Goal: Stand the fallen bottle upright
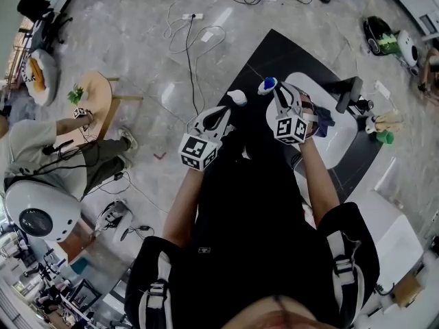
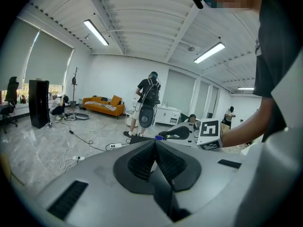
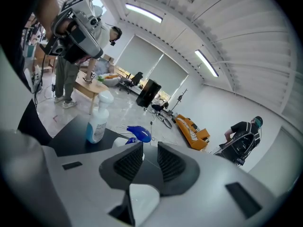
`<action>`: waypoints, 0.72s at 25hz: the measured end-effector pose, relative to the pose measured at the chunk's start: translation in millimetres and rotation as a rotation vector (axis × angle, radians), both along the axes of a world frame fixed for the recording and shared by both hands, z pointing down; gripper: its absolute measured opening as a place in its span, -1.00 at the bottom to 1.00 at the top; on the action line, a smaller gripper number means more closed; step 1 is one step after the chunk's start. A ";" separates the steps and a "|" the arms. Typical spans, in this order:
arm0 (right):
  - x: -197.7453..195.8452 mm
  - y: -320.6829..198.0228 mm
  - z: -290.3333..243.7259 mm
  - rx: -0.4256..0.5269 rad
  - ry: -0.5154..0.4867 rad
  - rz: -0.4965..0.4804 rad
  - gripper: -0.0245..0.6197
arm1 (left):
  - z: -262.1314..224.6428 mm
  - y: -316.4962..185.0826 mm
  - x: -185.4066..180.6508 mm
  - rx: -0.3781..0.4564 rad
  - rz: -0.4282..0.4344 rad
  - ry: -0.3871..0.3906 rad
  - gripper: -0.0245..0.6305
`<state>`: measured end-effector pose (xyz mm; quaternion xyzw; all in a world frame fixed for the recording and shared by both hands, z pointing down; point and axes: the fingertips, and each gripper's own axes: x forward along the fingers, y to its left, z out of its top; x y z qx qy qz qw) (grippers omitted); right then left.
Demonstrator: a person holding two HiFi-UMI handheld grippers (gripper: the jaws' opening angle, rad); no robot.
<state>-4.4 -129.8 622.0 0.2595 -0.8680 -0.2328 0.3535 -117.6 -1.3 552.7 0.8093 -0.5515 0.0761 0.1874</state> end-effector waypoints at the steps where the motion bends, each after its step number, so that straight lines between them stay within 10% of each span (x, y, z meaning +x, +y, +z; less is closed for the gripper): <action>1: 2.0 0.7 0.3 -0.004 -0.001 0.012 -0.45 | 0.0 0.7 -1.4 0.001 0.002 0.001 -0.88; 11: 35.6 57.5 8.3 -0.374 -0.165 0.148 -0.74 | 7.2 8.5 -2.3 -0.012 0.134 0.017 -0.88; 18: 40.6 113.4 9.0 -0.454 -0.207 0.274 -0.74 | 15.0 26.1 -11.0 -0.023 0.223 0.028 -0.88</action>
